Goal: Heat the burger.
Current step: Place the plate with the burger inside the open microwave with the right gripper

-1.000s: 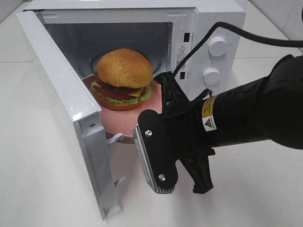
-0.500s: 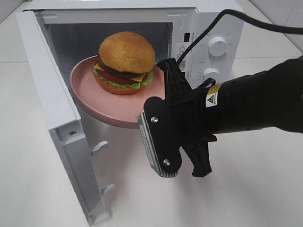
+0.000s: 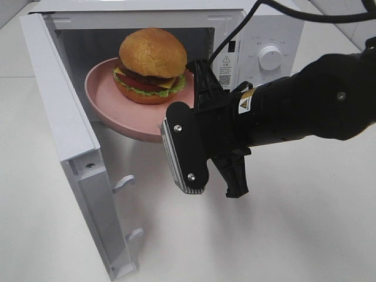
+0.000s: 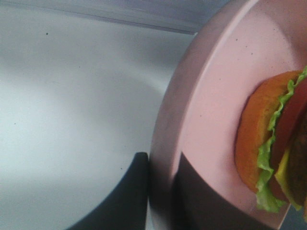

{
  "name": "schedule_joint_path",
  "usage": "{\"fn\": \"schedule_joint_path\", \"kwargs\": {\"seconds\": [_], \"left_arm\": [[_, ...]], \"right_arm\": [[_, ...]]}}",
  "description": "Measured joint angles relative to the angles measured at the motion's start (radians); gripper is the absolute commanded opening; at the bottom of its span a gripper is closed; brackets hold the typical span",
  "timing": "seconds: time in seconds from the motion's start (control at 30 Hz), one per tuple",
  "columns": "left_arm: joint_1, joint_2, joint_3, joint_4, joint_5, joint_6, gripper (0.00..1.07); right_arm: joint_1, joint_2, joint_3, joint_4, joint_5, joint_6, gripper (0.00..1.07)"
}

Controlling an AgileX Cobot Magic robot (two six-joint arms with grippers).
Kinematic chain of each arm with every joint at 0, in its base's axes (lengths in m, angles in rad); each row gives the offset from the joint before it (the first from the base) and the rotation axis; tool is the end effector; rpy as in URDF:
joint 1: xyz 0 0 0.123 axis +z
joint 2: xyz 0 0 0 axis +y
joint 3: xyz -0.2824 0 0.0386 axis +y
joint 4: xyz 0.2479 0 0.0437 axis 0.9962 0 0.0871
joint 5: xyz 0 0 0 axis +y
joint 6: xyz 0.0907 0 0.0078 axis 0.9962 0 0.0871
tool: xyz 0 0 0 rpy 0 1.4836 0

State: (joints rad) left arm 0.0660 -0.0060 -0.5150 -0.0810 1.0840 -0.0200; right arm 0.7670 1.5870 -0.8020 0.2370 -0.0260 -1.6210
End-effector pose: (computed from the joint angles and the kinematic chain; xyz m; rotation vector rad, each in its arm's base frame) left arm -0.0082 -0.0071 0.2796 -0.0820 2.0430 -0.0682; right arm 0.2312 0.2221 0.2036 -1.9916 1.0796 -0.3382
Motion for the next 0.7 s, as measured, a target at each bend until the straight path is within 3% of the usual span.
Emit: {"fn": "schedule_joint_path", "kwargs": {"seconds": [0.3,0.7], "left_arm": [[0.000,0.000,0.000,0.000,0.000,0.000,1.00],[0.000,0.000,0.000,0.000,0.000,0.000,1.00]], "right_arm": [[0.000,0.060,-0.018,-0.018,-0.061,-0.035,0.00],[-0.047,0.151,-0.128,-0.031,-0.031,-0.045,0.00]]}}
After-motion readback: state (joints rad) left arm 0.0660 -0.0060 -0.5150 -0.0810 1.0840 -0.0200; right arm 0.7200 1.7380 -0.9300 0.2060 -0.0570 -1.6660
